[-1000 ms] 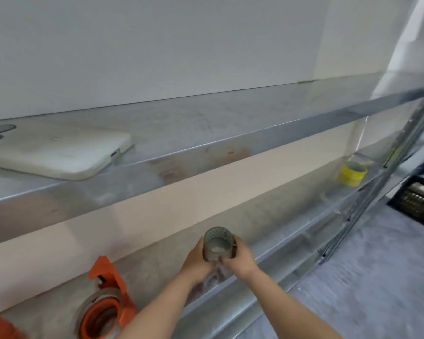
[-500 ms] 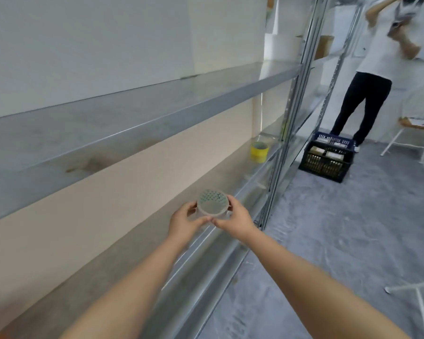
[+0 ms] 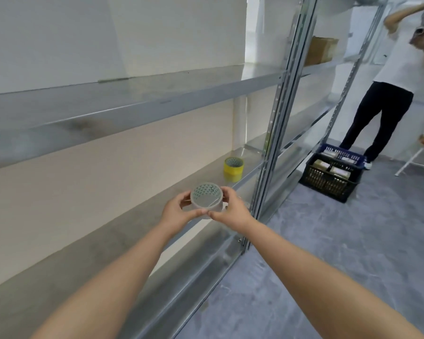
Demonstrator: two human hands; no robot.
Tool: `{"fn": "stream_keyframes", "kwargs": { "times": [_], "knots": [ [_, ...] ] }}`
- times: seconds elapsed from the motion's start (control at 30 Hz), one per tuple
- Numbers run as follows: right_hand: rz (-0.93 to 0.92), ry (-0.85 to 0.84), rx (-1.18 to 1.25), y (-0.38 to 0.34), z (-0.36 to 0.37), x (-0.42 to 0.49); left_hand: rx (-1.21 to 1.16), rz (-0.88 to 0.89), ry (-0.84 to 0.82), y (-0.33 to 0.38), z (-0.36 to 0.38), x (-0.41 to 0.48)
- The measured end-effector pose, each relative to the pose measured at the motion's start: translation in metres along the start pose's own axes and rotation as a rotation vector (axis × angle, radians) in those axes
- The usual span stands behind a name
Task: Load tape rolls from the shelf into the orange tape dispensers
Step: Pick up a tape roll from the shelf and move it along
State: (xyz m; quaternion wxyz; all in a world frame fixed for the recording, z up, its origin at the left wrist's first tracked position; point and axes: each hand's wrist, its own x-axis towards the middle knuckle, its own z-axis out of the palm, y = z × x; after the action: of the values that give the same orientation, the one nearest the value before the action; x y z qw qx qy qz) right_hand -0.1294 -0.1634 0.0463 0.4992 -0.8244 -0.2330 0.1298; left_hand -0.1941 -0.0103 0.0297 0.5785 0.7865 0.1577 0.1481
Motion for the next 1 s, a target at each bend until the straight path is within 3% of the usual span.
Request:
{"fn": "stream_keyframes", "kwargs": {
  "times": [0.3,0.5,0.73,1.0],
  "knots": [
    [0.009,-0.159,-0.088,0.056,-0.023,0.110,0.126,-0.027,0.020,-0.024,0.040,0.099],
    [0.082,-0.284,-0.117,0.081,-0.038,0.197,0.135,-0.137,0.085,-0.041,0.061,0.171],
    [0.106,-0.415,-0.063,0.112,-0.034,0.241,0.136,-0.276,0.169,-0.056,0.087,0.189],
    [-0.068,-0.598,-0.073,0.130,-0.038,0.263,0.229,-0.386,0.403,-0.051,0.118,0.185]
  ]
}}
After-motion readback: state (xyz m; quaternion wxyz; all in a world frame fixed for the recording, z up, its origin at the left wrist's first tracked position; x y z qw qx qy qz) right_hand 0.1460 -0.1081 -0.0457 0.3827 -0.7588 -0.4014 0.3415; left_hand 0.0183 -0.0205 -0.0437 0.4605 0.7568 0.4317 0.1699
